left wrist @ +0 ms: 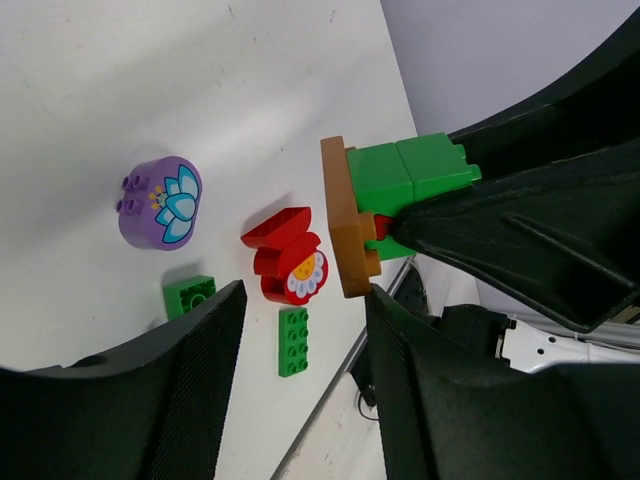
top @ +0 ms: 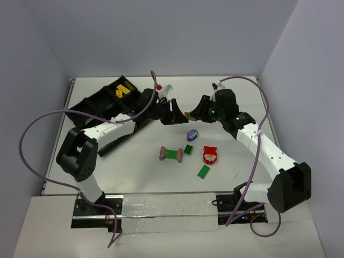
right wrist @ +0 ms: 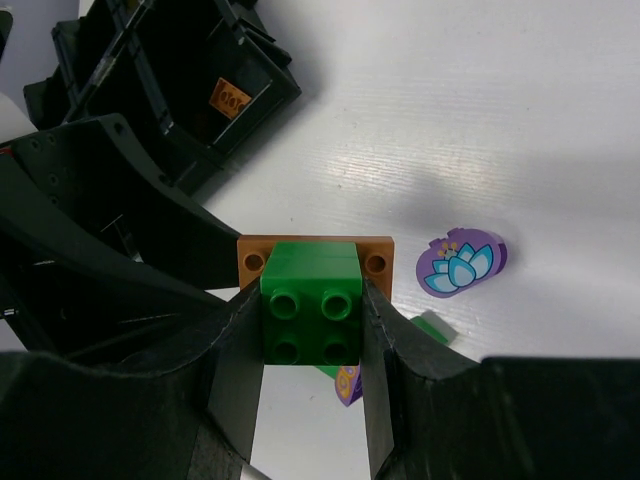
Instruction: Sort the legos into containers by color
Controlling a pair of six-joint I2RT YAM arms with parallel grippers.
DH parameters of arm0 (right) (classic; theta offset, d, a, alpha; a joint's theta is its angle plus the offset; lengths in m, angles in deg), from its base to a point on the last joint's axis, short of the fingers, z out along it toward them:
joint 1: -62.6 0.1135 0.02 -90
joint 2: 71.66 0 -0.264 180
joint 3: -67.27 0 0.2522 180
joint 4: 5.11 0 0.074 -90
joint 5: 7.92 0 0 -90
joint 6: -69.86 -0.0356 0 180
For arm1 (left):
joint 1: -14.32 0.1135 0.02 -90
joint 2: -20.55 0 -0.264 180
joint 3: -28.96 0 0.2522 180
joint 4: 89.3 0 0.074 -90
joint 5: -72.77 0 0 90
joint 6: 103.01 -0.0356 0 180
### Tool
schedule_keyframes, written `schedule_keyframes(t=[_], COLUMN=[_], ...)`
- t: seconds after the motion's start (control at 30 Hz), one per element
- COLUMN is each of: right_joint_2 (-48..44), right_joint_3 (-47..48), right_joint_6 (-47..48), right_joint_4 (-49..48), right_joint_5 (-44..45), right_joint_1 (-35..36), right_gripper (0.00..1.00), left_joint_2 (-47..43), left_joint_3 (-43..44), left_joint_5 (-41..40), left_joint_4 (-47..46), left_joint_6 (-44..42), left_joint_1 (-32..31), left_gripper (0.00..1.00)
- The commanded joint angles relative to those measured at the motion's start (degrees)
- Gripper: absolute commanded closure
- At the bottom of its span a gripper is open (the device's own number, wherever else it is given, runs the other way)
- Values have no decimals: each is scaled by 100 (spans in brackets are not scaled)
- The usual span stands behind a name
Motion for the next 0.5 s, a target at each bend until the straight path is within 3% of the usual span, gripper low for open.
schedule_keyframes(t=[0.0,0.47], right_joint_2=[-20,-6], right_joint_3=[310,291], right_joint_6=[-8,61], right_joint_4=[-116,-40], right_joint_5=[-41,58], right_joint_1=[81,121], right_gripper=[100,100], left_joint_2=[90,-55], left_joint_3=[302,232], left_joint_5=[40,287], left_joint_4=[-192,-453], left_joint_6=[38,201], left_joint_1=[-19,-10], left_gripper=[44,44])
